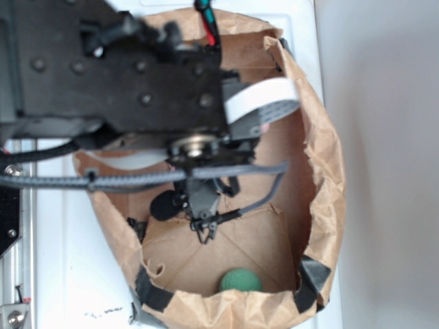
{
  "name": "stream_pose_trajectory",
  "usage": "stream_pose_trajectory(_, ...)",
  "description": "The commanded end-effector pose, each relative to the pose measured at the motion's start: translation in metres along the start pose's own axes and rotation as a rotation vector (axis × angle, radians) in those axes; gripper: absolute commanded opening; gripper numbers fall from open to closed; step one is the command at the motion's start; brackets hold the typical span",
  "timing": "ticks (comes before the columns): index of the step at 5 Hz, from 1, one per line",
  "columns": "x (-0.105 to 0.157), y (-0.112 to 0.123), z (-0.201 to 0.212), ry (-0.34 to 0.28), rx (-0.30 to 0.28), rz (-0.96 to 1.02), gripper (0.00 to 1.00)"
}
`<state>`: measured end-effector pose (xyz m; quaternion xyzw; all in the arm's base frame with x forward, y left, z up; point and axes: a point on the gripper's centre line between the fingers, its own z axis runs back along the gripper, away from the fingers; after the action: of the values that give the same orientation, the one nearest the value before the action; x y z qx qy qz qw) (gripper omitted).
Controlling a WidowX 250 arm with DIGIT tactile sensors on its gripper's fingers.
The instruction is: Grab the pink bunny.
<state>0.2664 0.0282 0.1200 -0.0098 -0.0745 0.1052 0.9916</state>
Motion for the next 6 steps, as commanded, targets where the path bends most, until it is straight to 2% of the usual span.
stream_pose_trajectory(1, 0.034, 0.011, 0.044, -0.149, -0.012, 0.024, 0.00)
stream_pose_trajectory(2, 0.038, 0.014, 0.036, -0.167, 0.009, 0.039, 1.00)
stream_pose_trajectory(4, 0.041, 0.020, 0.005, -0.191, 0.035, 0.041, 1.00)
stream_pose_trajectory(6, 0.041, 0.029, -0.013, -0.160, 0.071, 0.027, 1.00)
